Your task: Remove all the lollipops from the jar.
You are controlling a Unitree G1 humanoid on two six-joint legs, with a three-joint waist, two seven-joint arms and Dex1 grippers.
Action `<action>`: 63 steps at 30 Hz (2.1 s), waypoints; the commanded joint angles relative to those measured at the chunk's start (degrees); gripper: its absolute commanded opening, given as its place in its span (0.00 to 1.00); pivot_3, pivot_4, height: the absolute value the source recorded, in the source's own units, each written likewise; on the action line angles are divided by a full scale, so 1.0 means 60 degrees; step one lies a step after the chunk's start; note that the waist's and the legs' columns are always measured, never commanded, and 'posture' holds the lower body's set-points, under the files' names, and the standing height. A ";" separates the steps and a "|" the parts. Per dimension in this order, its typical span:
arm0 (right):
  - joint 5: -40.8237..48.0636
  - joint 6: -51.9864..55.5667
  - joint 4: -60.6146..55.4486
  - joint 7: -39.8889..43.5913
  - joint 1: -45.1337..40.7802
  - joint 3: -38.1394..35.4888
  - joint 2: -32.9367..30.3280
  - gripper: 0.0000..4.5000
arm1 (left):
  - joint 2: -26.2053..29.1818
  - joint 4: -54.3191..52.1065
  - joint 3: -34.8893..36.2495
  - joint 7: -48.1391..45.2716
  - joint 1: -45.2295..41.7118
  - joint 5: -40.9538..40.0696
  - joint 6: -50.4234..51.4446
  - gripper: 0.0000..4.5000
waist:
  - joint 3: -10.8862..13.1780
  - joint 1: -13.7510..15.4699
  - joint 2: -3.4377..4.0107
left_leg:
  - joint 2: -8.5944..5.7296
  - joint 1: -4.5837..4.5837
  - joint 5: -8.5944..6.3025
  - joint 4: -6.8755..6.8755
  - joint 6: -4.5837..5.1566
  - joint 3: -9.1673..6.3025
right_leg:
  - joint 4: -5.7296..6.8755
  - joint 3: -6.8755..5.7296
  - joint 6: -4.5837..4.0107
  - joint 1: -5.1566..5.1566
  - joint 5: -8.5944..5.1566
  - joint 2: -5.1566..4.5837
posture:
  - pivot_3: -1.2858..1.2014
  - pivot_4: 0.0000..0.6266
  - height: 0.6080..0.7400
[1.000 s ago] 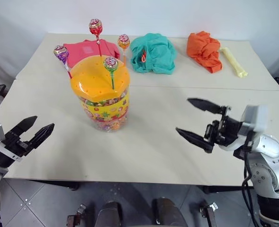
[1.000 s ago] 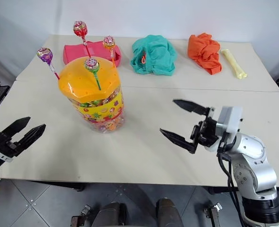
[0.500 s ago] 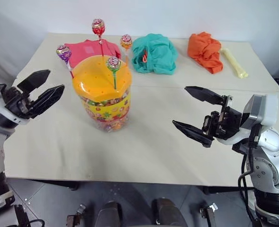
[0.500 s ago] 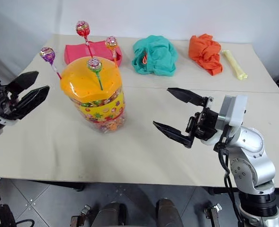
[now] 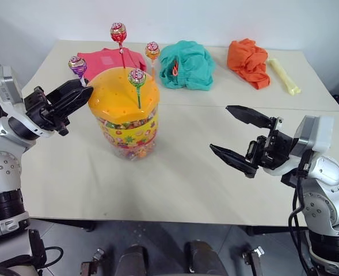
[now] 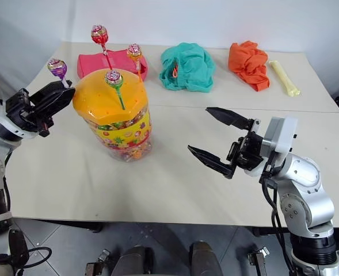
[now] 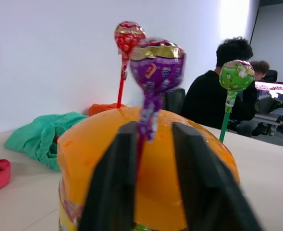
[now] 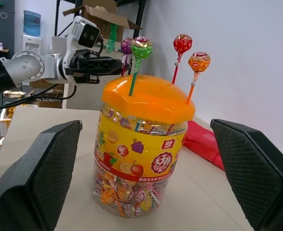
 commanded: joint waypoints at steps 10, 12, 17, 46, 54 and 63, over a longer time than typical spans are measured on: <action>0.0135 -0.0111 -0.0024 0.0046 -0.0239 -0.0133 0.0130 1.00 | -0.0186 -0.0086 0.1839 0.2806 -0.0954 -0.2217 0.1708 0.02 | 0.0000 0.0045 0.0000 | -0.0006 -0.0020 -0.0003 0.0028 0.0005 -0.0029 | 0.0001 -0.0017 0.0011 0.0003 0.0006 -0.0013 | 0.52 0.24 1.00; 0.0110 -0.0130 0.0129 0.0227 -0.0324 -0.0080 0.0090 1.00 | 0.0667 0.0752 0.2215 0.3178 0.0078 -0.1511 0.2207 0.02 | 0.0001 -0.0120 0.0004 | -0.0002 -0.0009 -0.0002 0.0018 0.0004 -0.0027 | 0.0003 -0.0015 0.0010 0.0003 0.0005 -0.0006 | 0.52 0.24 1.00; -0.0173 -0.0247 0.0479 0.0654 -0.0314 -0.0011 -0.0030 1.00 | 0.2049 0.1911 0.1417 0.2826 0.2848 0.0530 0.2414 0.02 | 0.0005 -0.0240 0.0011 | -0.0012 0.0029 0.0004 -0.0054 -0.0006 -0.0029 | 0.0002 0.0005 0.0002 0.0000 0.0001 -0.0004 | 0.52 0.24 1.00; 0.0809 0.2148 0.0040 -0.0311 -0.1502 0.0623 -0.0149 1.00 | 0.2395 0.1691 0.2878 -0.1940 0.3434 0.0459 0.0153 0.82 | 0.0003 0.0067 0.0004 | -0.0022 0.0001 0.0003 -0.0045 -0.0005 -0.0047 | -0.0006 -0.0106 -0.0005 -0.0002 -0.0001 -0.0057 | 0.52 0.24 1.00; -0.0630 0.3543 0.1149 -0.2008 -0.4774 0.2621 0.1383 1.00 | 0.1779 -0.0184 0.2752 -0.1779 0.3455 -0.1260 0.2078 1.00 | 0.0007 -0.0163 0.0010 | -0.0013 -0.0002 0.0005 -0.0057 -0.0008 -0.0058 | 0.0001 -0.0118 -0.0009 -0.0015 0.0001 -0.0061 | 0.52 0.24 1.00; -0.1711 0.3298 0.2232 -0.2271 -0.5811 0.3328 0.2963 0.74 | 0.1130 -0.0948 0.2636 -0.1438 0.3187 -0.0915 0.0917 1.00 | 0.0004 -0.0222 0.0006 | -0.0031 -0.0006 0.0007 -0.0073 -0.0012 -0.0065 | 0.0004 -0.0162 -0.0011 -0.0025 0.0002 -0.0077 | 0.52 0.24 1.00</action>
